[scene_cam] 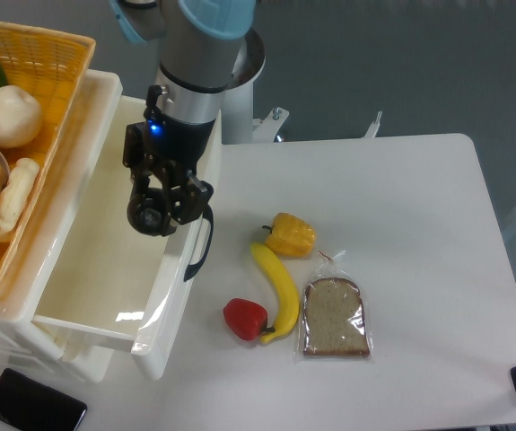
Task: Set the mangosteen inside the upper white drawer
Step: 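Carry the mangosteen over the open white drawer, then lower the mangosteen into the open white drawer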
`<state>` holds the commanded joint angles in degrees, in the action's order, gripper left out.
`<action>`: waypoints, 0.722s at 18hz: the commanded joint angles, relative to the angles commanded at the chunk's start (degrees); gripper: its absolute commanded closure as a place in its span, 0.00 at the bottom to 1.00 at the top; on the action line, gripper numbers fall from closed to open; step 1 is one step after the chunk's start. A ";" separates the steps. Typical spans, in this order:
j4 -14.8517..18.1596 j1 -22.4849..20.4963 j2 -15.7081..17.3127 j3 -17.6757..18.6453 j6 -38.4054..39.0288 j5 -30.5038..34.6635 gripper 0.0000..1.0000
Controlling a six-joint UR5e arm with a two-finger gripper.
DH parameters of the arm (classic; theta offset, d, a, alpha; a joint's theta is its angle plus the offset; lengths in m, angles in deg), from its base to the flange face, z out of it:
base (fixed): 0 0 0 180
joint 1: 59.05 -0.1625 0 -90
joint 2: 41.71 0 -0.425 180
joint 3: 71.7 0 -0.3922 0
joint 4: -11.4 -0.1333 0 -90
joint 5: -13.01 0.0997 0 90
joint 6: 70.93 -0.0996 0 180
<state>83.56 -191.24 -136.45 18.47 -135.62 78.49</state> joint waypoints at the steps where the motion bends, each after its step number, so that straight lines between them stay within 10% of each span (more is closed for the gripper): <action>1: 0.00 0.09 -0.09 0.09 0.00 0.00 0.79; 10: 1.49 1.49 -0.88 2.46 -2.89 0.18 0.68; 13: 1.85 2.02 -1.49 2.99 -4.39 0.26 0.44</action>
<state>85.41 -189.22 -137.94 21.46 -140.01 78.75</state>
